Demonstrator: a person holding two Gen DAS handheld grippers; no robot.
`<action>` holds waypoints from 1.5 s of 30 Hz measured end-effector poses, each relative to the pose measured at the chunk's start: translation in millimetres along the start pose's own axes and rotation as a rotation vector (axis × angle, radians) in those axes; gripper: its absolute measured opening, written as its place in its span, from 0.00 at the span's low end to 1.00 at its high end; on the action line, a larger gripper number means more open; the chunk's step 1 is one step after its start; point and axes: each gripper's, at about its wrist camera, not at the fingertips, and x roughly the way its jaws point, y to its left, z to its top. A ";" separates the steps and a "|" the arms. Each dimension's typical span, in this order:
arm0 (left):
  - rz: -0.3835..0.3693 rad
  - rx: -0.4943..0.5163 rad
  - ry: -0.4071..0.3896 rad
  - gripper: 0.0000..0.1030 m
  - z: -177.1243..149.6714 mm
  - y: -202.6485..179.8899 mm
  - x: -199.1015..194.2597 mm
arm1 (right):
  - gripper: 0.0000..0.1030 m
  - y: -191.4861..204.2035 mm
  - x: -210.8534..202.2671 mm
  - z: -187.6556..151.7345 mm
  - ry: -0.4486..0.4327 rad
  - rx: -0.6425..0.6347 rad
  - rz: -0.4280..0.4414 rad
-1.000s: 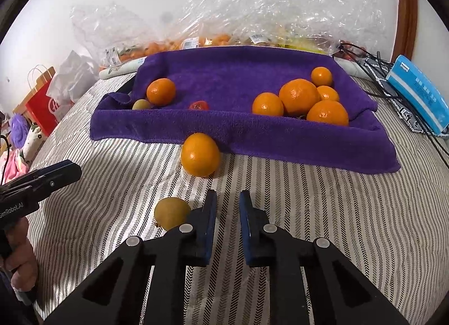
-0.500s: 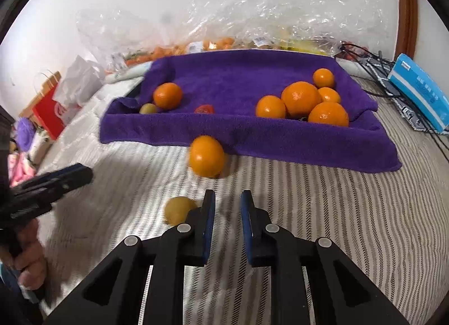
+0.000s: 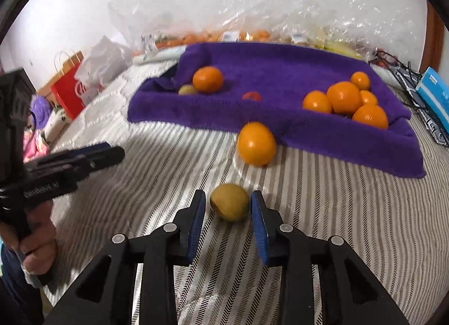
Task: Organize fruits
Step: 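Move the right gripper to the yellow fruit in front of the towel and close on it, then lift the yellow fruit with the right gripper while the left grasps the last orange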
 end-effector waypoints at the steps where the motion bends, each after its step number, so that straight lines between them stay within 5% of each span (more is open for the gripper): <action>1: 0.001 0.002 -0.001 0.46 -0.1 0.0 0.1 | 0.28 0.3 -2.0 -0.2 -0.008 -0.003 -0.001; 14: -0.004 0.021 0.032 0.46 -2.1 -21.1 6.1 | 0.28 -34.5 -47.3 6.8 -0.091 0.061 -0.088; 28: -0.042 0.047 0.058 0.47 13.8 -104.1 28.7 | 0.28 -109.5 -104.5 -12.8 -0.164 0.160 -0.193; 45: 0.045 0.011 0.064 0.49 27.0 -148.2 75.0 | 0.28 -163.6 -94.3 -41.8 -0.154 0.241 -0.197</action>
